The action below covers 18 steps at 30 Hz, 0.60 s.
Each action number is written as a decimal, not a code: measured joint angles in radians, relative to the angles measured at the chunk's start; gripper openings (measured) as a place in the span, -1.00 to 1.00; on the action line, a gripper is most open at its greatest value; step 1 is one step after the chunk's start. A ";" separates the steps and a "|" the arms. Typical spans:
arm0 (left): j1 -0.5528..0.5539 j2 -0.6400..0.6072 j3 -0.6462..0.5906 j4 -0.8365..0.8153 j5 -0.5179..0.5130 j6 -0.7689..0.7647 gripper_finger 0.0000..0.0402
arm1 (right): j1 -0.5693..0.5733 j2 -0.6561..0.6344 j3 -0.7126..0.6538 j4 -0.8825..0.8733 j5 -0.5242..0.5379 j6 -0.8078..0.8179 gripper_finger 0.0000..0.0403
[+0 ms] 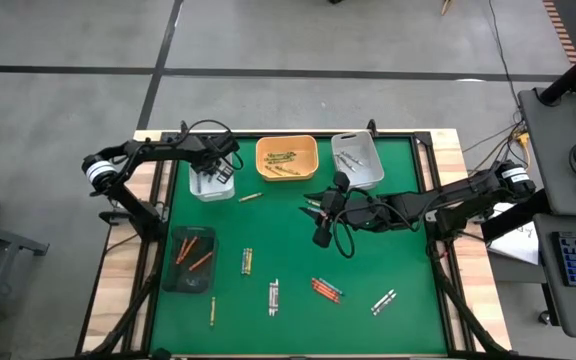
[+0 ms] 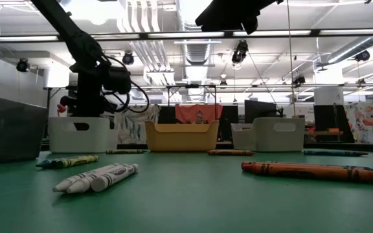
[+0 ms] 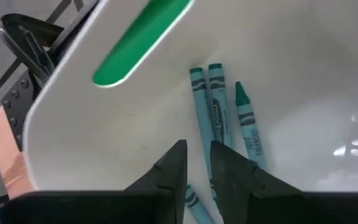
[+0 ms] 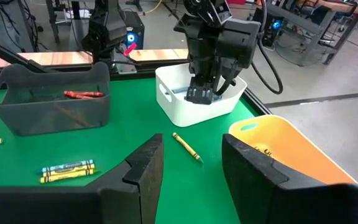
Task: Sort crayons
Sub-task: Put the green crayon into the yellow bin
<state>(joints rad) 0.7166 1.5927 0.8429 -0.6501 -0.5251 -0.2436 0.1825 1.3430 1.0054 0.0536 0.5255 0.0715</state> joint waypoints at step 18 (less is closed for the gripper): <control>-0.130 -0.258 0.000 -0.022 0.088 -0.054 -0.48 | 0.000 0.000 0.000 -0.045 -0.001 0.086 -0.23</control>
<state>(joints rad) 0.5863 1.3350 0.8429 -0.6724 -0.4369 -0.2981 0.1825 1.3430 1.0054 0.0088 0.5247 0.1571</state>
